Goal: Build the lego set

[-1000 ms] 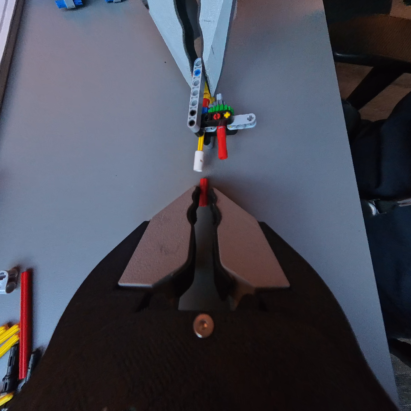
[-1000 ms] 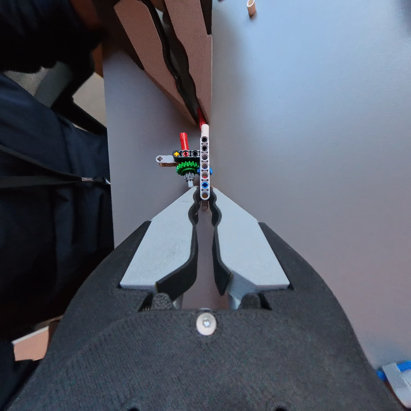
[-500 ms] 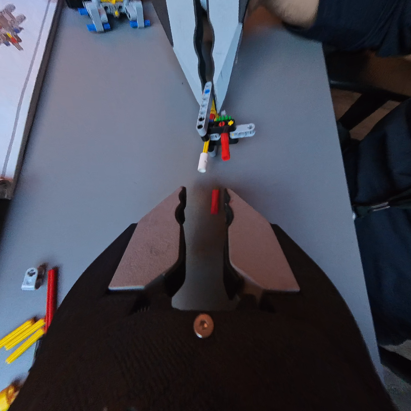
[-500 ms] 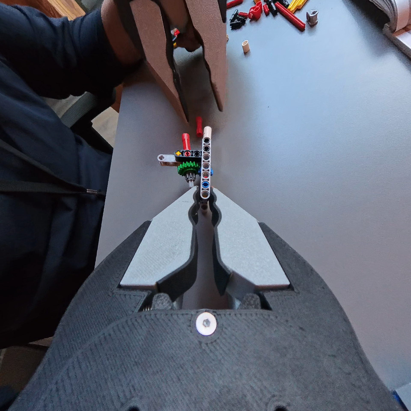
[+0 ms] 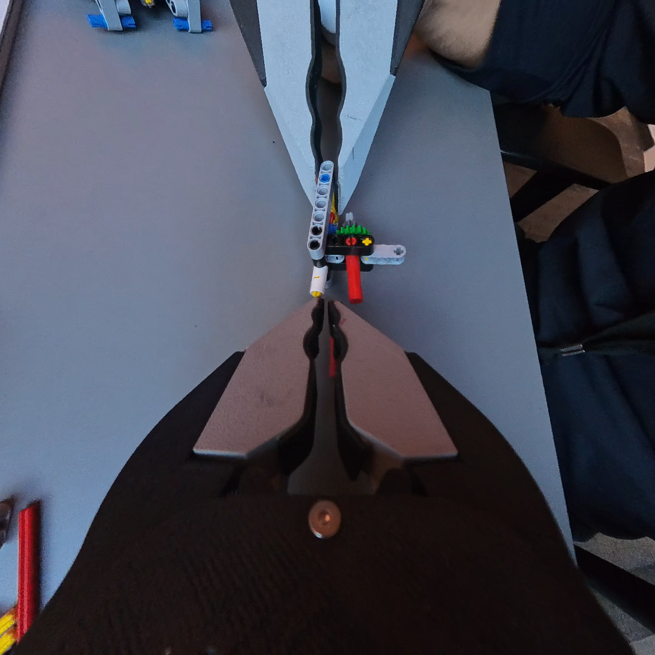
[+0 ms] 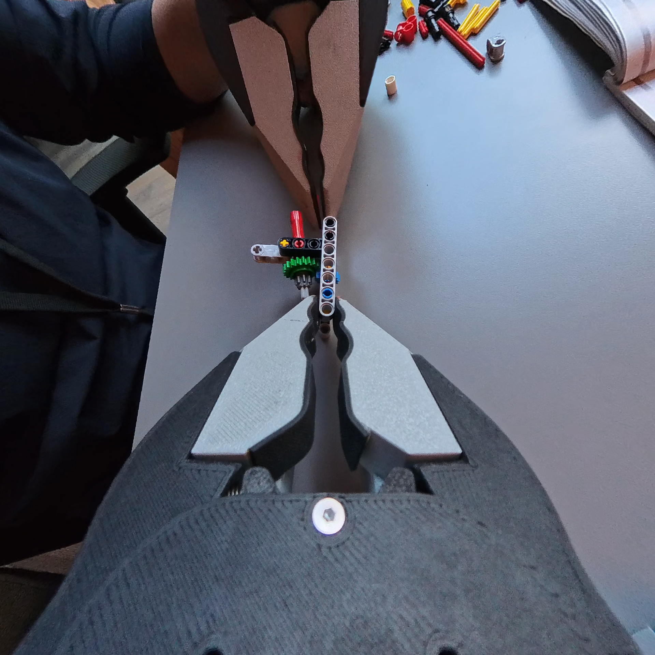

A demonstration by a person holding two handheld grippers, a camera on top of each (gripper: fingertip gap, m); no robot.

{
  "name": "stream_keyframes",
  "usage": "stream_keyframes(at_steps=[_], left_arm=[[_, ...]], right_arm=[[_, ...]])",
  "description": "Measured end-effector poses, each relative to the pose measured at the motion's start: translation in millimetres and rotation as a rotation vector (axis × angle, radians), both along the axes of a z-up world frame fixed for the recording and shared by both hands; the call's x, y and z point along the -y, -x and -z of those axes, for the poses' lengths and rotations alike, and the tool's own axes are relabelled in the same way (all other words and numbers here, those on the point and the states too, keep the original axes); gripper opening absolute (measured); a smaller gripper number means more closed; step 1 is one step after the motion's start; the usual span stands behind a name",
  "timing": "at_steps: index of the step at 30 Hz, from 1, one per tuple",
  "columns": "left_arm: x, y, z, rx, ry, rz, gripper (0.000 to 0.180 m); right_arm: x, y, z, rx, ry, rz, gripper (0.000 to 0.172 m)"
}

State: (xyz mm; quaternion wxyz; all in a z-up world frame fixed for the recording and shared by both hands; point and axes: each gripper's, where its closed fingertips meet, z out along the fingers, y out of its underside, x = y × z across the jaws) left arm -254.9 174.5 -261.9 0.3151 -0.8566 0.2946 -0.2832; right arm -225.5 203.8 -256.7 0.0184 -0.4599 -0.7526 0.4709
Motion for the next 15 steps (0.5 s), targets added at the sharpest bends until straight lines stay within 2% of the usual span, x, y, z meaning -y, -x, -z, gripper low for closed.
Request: stream_keyframes(at_steps=[6, 15], left_arm=[[0.0, 6.1, 5.1, 0.003, 0.03, -0.027, 0.02], [-3.5, -1.3, -8.6, 0.083, -0.015, -0.008, 0.01]], right_arm=[[-0.2, -0.5, -0.1, 0.006, 0.011, -0.001, 0.004], [2.4, -1.0, -0.2, 0.005, 0.008, -0.017, 0.004]])
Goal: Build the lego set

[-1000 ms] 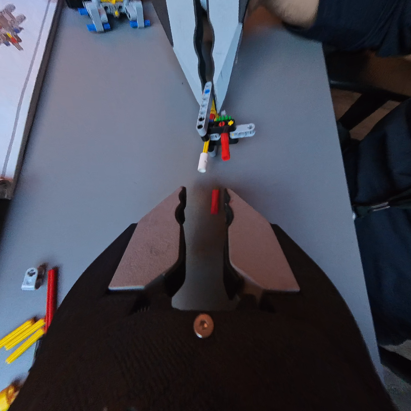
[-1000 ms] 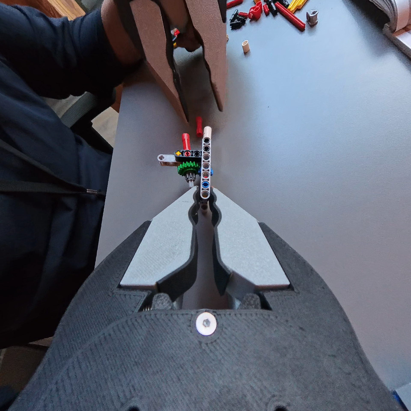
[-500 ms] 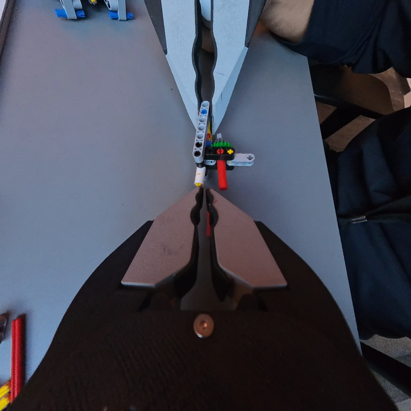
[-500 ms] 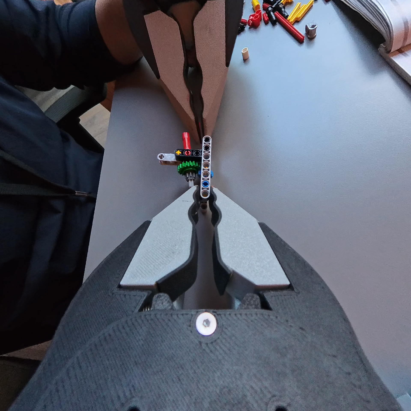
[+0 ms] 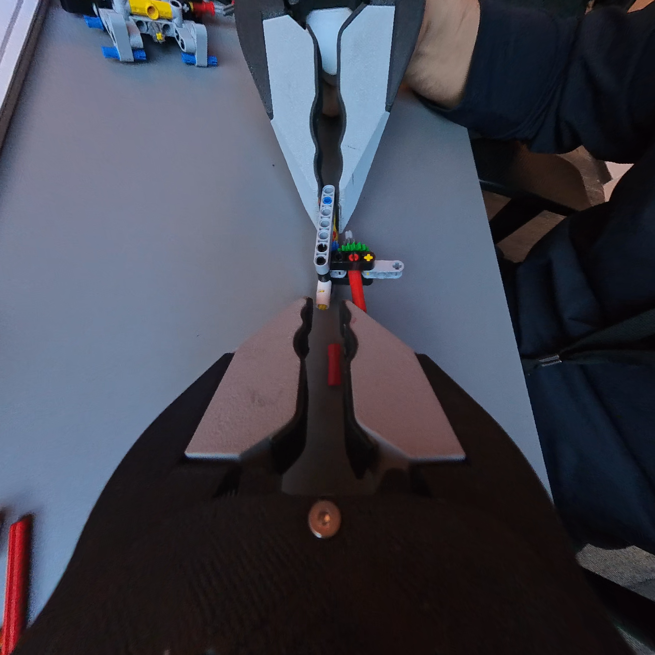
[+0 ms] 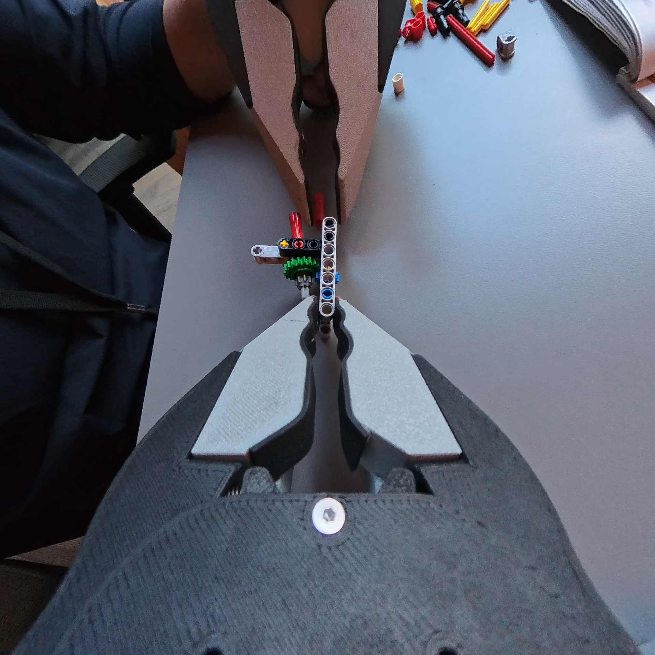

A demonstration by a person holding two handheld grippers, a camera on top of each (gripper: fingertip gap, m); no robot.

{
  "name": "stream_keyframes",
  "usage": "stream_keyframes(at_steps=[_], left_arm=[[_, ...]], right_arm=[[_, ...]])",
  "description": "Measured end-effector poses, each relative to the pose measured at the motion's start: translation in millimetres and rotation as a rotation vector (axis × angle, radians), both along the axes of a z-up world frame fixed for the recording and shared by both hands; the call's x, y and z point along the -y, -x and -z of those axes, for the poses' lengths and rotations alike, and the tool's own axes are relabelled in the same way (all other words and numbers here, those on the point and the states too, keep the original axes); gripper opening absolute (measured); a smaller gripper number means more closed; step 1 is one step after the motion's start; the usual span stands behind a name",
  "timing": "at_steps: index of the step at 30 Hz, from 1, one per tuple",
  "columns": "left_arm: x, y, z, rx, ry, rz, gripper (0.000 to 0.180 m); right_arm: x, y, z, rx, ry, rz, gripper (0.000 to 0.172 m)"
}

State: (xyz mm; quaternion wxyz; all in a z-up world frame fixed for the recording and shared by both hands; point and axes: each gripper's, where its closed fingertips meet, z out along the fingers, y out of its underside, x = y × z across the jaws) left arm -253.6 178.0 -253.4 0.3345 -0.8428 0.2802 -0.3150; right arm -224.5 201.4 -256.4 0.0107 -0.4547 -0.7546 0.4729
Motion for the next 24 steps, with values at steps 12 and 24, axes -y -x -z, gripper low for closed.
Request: stream_keyframes(at_steps=[12, 24], left_arm=[[0.5, 4.3, 3.3, -0.017, 0.0, -0.013, 0.003], [-0.5, 13.2, 5.6, -0.034, 0.001, -0.045, 0.003]], right_arm=[[-1.4, 1.0, -1.4, 0.019, 0.055, 0.005, 0.004], [-26.9, -6.1, 2.5, -0.02, -0.043, 0.055, 0.019]])
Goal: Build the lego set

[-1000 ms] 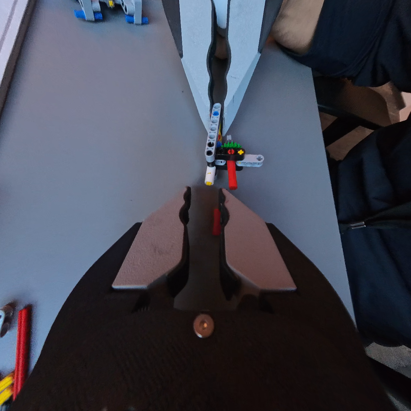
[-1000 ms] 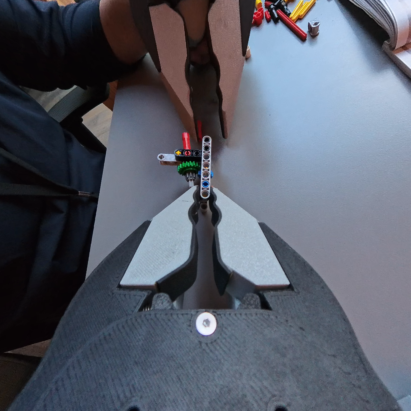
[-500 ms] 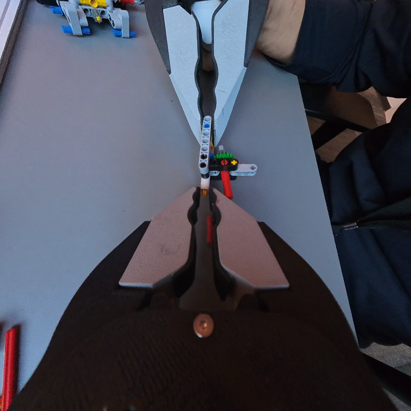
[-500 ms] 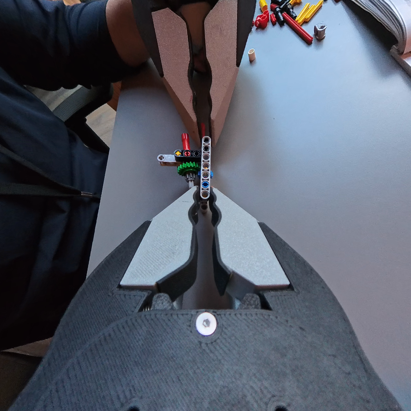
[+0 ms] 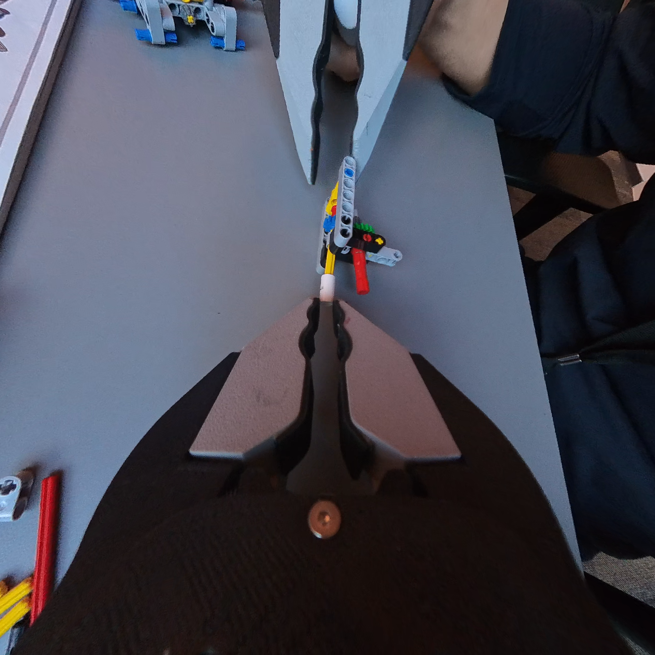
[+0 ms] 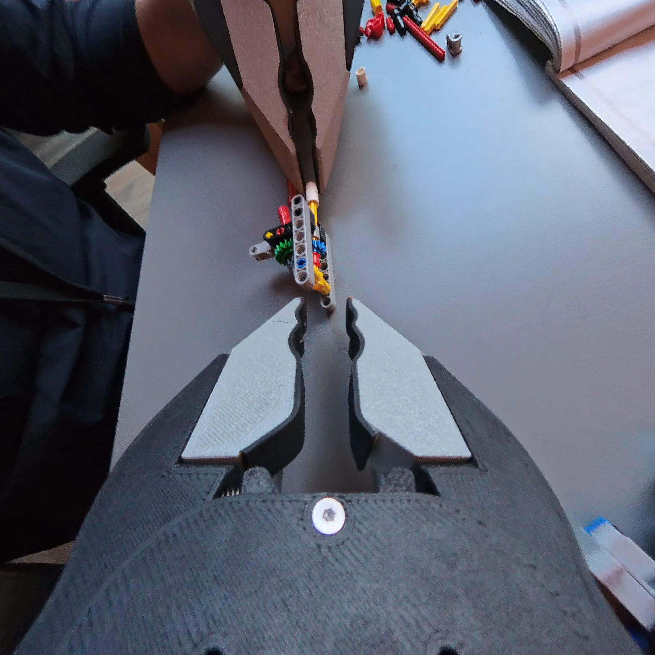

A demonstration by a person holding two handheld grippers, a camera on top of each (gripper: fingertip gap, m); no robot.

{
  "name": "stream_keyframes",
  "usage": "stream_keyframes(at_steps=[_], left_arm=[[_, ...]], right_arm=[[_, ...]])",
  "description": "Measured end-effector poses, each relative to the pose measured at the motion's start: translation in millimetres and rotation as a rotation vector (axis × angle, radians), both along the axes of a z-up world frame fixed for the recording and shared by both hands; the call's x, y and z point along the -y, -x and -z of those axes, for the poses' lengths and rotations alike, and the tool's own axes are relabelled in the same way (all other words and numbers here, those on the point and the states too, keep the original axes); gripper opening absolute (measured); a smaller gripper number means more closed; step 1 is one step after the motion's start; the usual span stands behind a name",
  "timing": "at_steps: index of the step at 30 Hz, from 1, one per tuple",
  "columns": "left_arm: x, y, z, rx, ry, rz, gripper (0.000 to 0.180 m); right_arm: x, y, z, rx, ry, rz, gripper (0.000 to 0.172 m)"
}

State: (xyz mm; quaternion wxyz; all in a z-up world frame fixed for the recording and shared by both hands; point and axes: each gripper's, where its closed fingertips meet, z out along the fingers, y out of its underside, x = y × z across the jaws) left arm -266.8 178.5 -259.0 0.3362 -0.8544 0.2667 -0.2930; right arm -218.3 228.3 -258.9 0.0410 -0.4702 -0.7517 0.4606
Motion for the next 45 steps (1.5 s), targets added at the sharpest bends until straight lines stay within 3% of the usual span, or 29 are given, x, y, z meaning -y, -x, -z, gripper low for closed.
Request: stream_keyframes(at_steps=[2, 4, 32, 36, 42, 45], left_arm=[[-0.7, 0.2, -0.2, -0.001, -0.003, -0.004, 0.003], [-1.3, -0.1, -0.1, -0.004, -0.006, -0.006, 0.003], [-7.7, -8.1, -1.4, 0.007, -0.006, -0.035, 0.003], [-10.2, -8.7, -0.9, 0.009, -0.007, -0.043, 0.003], [-10.8, -7.4, -0.3, 0.016, 0.003, -0.049, 0.004], [-12.4, -8.7, -0.1, 0.023, -0.004, -0.047, 0.003]], right_arm=[[-4.0, -1.8, 1.8, 0.001, -0.019, 0.006, 0.015], [-2.6, -3.1, 0.2, -0.013, -0.024, -0.005, 0.0], [1.6, 1.1, 0.6, -0.037, -0.058, 0.005, 0.0], [-2.4, 5.4, -2.0, -0.069, -0.087, 0.031, 0.014], [0.0, 6.6, -4.9, -0.125, -0.134, 0.014, 0.009], [3.7, 5.3, -2.5, -0.115, -0.118, -0.005, 0.02]])
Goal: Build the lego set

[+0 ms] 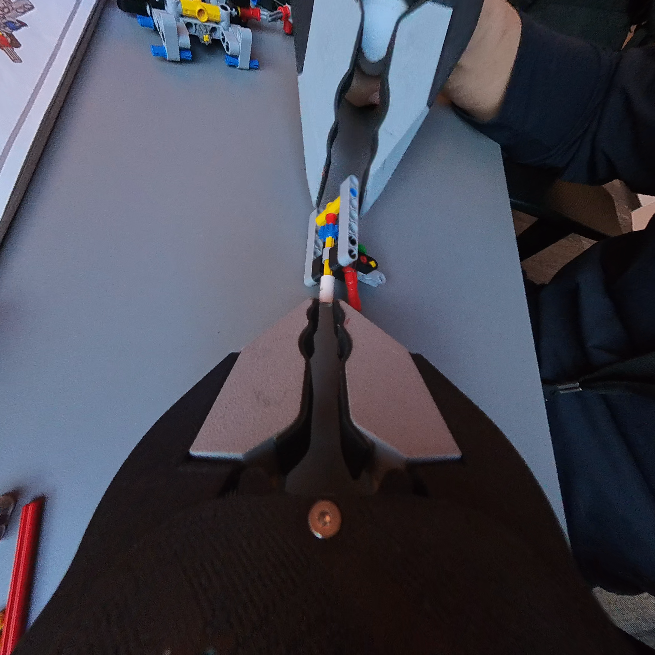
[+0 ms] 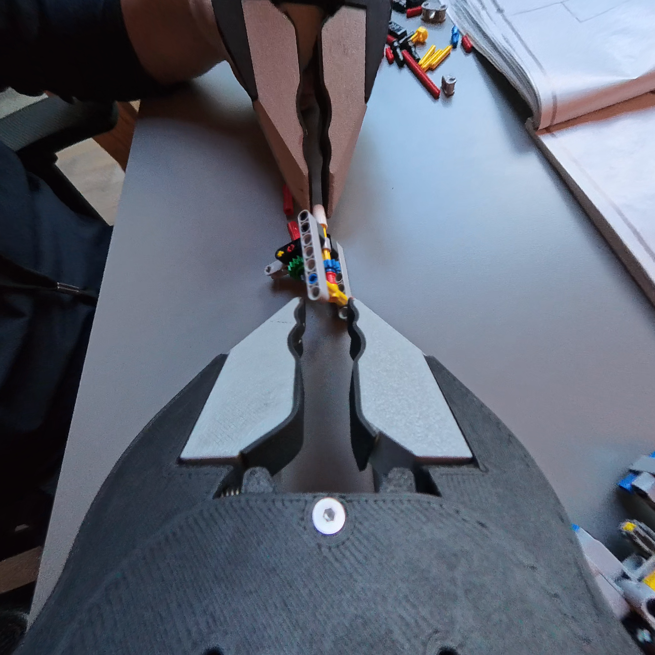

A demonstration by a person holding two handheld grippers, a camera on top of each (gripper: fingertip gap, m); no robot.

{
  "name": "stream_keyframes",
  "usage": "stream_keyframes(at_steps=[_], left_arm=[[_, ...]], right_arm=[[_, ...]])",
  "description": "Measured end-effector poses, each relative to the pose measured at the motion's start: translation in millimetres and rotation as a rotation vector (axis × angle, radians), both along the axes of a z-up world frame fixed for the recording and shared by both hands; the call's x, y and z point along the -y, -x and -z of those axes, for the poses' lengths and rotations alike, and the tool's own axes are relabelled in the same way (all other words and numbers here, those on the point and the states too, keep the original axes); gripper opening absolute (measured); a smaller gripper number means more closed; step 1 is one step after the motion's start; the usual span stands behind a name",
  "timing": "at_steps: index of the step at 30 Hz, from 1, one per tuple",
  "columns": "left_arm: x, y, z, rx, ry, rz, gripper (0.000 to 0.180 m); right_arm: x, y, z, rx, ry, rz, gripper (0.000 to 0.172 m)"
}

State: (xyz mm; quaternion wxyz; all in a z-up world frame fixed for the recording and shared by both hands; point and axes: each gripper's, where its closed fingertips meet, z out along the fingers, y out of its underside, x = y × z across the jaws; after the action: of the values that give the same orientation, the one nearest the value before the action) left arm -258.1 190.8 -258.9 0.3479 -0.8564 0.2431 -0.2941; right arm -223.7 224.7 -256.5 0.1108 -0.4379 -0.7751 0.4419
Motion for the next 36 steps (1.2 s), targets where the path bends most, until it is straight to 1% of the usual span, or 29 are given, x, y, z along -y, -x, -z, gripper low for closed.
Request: stream_keyframes(at_steps=[2, 4, 5, 8, 11, 19, 21, 24, 26, 31, 36], left_arm=[[-0.7, -0.8, 0.1, -0.006, -0.002, 0.002, 0.004], [-0.7, -2.3, -0.1, -0.01, -0.005, 0.006, 0.004], [-0.8, -3.0, -0.2, -0.009, -0.007, 0.006, 0.004], [-1.2, -4.6, 0.2, -0.008, -0.005, 0.009, 0.004], [-2.4, -6.2, 0.4, -0.013, -0.013, 0.014, 0.003], [-2.8, -5.4, 0.4, -0.026, -0.028, 0.007, 0.004], [-2.0, -8.8, 0.0, -0.033, -0.038, 0.025, 0.008], [1.3, -6.8, 4.5, -0.092, -0.045, 0.043, 0.016], [6.5, -2.1, 7.7, -0.113, -0.041, 0.053, 0.021], [16.7, -1.7, 2.4, -0.067, -0.022, 0.053, 0.017], [21.9, -2.9, 6.6, -0.086, -0.014, 0.081, 0.018]], right_arm=[[0.4, 0.1, 6.5, 0.027, -0.023, -0.002, 0.022], [0.0, 2.7, 6.7, 0.002, -0.061, 0.002, 0.012], [-0.4, 3.7, 6.2, -0.015, -0.081, 0.004, 0.003], [1.5, 5.2, 5.1, -0.033, -0.095, 0.001, 0.002], [4.4, 4.9, 6.8, -0.002, -0.071, -0.004, 0.002], [7.7, 3.8, 6.7, 0.1, 0.069, 0.013, 0.001], [10.2, 3.8, 6.7, 0.13, 0.109, 0.014, 0.001], [8.6, 3.1, 6.5, 0.16, 0.154, 0.024, 0.0], [6.4, 2.6, 7.1, 0.167, 0.161, 0.034, 0.0], [7.2, 1.9, 10.8, 0.183, 0.142, 0.03, 0.0], [6.4, 1.3, 5.5, 0.17, 0.182, 0.025, 0.0]])
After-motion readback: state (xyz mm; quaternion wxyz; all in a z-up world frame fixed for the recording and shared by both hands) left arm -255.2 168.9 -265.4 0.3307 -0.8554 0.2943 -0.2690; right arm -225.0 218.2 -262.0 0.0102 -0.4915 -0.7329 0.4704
